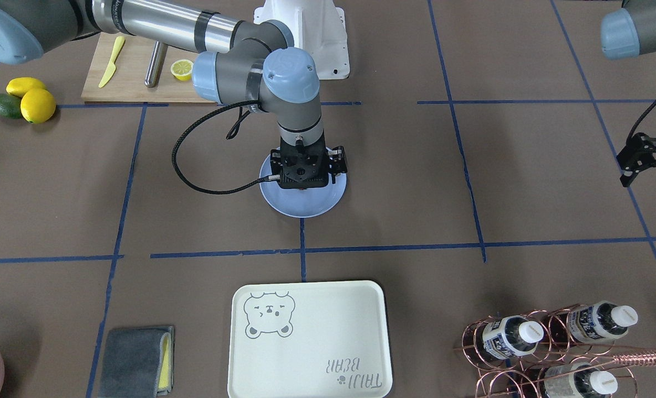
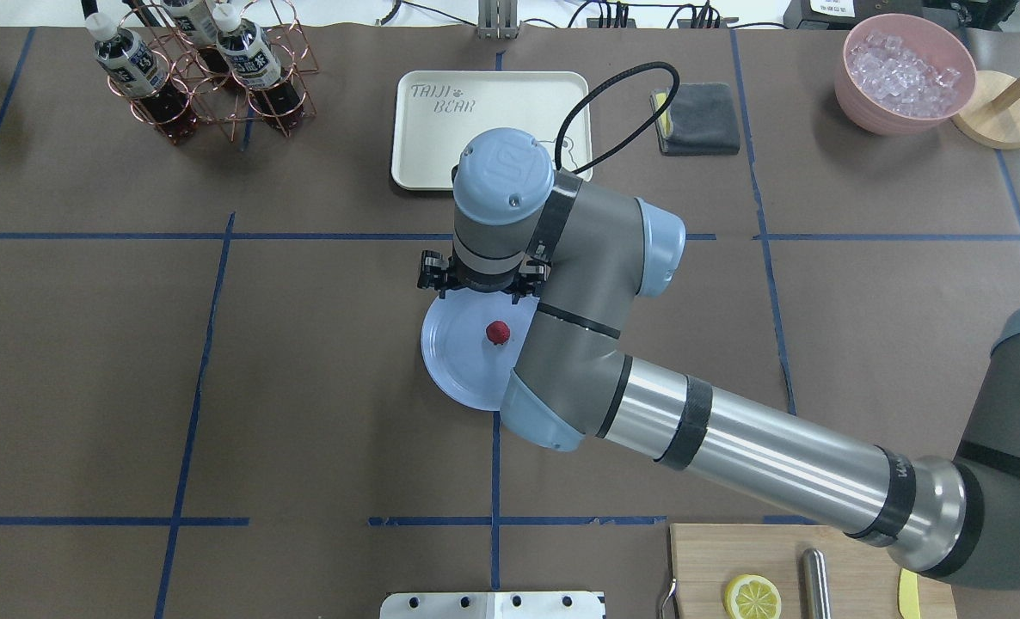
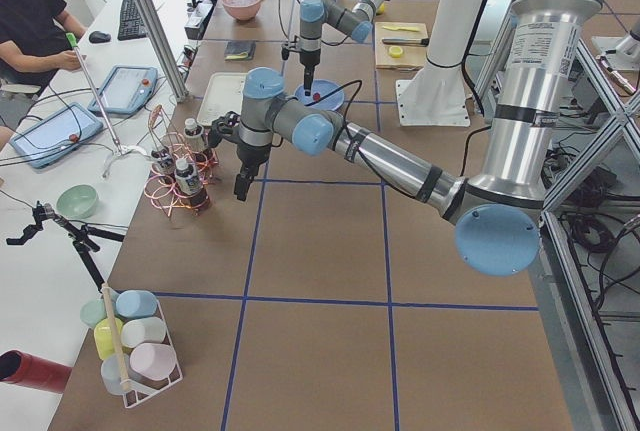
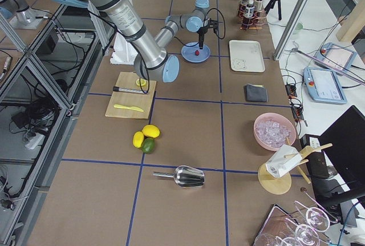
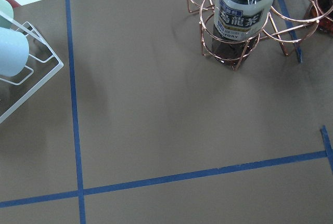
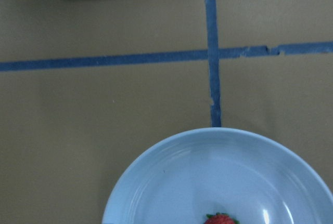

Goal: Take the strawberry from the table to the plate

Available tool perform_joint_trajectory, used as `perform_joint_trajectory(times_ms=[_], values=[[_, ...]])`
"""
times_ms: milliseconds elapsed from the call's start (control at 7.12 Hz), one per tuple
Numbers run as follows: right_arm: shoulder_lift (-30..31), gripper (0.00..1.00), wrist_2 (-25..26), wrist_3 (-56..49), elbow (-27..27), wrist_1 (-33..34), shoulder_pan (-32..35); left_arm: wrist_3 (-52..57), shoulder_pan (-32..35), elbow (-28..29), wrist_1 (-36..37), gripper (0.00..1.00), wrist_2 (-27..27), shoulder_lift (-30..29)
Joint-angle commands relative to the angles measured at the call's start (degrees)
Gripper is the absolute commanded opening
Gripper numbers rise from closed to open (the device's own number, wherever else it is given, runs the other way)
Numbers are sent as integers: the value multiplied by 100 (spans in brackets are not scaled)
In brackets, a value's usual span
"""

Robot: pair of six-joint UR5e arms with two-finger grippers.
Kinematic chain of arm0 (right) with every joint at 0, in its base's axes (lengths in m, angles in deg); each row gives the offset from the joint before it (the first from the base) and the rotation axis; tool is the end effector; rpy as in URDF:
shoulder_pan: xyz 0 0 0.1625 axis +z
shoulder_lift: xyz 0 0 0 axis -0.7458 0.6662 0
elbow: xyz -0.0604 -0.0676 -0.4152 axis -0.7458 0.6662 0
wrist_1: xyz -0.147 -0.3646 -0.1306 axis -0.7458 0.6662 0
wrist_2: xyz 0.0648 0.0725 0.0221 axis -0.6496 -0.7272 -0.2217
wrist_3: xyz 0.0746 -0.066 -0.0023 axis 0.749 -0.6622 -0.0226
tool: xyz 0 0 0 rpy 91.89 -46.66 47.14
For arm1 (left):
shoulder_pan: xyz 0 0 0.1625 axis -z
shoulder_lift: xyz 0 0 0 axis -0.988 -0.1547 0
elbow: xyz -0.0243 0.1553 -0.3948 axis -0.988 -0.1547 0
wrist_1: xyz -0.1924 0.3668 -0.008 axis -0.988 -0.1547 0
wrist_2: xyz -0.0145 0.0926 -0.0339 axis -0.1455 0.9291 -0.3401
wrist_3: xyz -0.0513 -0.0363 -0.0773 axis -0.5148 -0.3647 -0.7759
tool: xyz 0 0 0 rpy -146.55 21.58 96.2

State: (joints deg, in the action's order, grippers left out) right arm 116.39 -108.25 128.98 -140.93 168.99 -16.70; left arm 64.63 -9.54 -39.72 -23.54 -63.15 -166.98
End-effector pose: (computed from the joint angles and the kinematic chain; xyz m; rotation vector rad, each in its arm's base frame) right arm -0.5873 -0.4774 0.1437 0.0518 -0.8932 0.0897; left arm 0.0924 -0.5472 0.4385 0.3153 0.6395 0.0679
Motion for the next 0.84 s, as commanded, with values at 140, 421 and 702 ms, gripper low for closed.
perform_joint_trajectory(times_ms=[140,421,702], values=[[564,100,-134,-530,-1998,2021,879,35,94,5,16,100,-9,69],[2046,100,-1147,-2677,-3039,2290,2219,848,505,110,78,100,-620,393],[3340,100,-1662,-4743,-3165,2273,3355,1850,1111,627,104,100,-1087,526]])
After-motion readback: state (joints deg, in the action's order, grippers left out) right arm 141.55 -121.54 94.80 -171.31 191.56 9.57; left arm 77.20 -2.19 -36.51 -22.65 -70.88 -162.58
